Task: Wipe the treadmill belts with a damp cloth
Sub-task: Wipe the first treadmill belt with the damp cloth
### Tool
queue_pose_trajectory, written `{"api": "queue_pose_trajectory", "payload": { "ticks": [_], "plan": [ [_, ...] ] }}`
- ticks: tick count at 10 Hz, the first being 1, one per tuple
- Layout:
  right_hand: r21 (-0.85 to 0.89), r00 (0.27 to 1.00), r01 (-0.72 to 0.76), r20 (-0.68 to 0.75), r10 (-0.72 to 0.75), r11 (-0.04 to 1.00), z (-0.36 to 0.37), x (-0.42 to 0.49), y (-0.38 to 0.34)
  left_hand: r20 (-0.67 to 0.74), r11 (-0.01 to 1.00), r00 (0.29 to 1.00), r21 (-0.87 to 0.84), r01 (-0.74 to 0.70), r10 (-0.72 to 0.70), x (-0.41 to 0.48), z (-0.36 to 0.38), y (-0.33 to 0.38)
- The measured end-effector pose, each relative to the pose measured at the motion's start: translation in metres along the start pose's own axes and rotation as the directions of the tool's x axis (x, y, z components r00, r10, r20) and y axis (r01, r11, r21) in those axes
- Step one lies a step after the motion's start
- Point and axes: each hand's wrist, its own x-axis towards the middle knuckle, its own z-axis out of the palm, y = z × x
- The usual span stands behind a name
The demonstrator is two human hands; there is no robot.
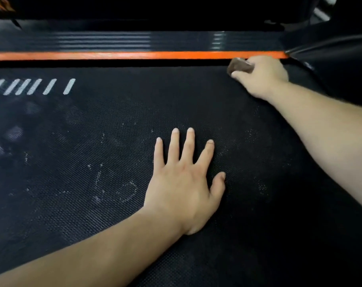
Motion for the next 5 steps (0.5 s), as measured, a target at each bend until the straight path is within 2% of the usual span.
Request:
{"api": "queue_pose_trajectory", "payload": {
  "ticks": [1,2,3,4,5],
  "plan": [
    [-0.086,0.974,-0.208,-0.105,0.199,0.974,-0.016,0.016,0.023,-0.003,1.000,1.000,-0.013,-0.005,0.005,0.000,0.002,0.000],
    [-0.106,0.967,-0.229,-0.142,0.213,0.968,-0.018,0.010,0.029,-0.008,1.000,1.000,-0.017,-0.010,0.010,0.000,0.001,-0.001],
    [-0.039,0.999,0.015,-0.033,-0.016,0.999,-0.011,-0.012,0.029,-0.004,1.000,1.000,-0.006,-0.005,0.005,-0.001,0.001,0.001],
    [-0.107,0.999,-0.012,-0.042,0.007,0.994,-0.020,-0.009,0.041,-0.003,1.000,1.000,-0.008,-0.004,0.004,0.000,0.001,0.000],
    [-0.129,0.973,-0.204,-0.132,0.187,0.970,-0.027,-0.002,0.042,0.002,1.000,1.000,-0.008,-0.006,0.006,0.000,0.001,0.001]
  ]
}}
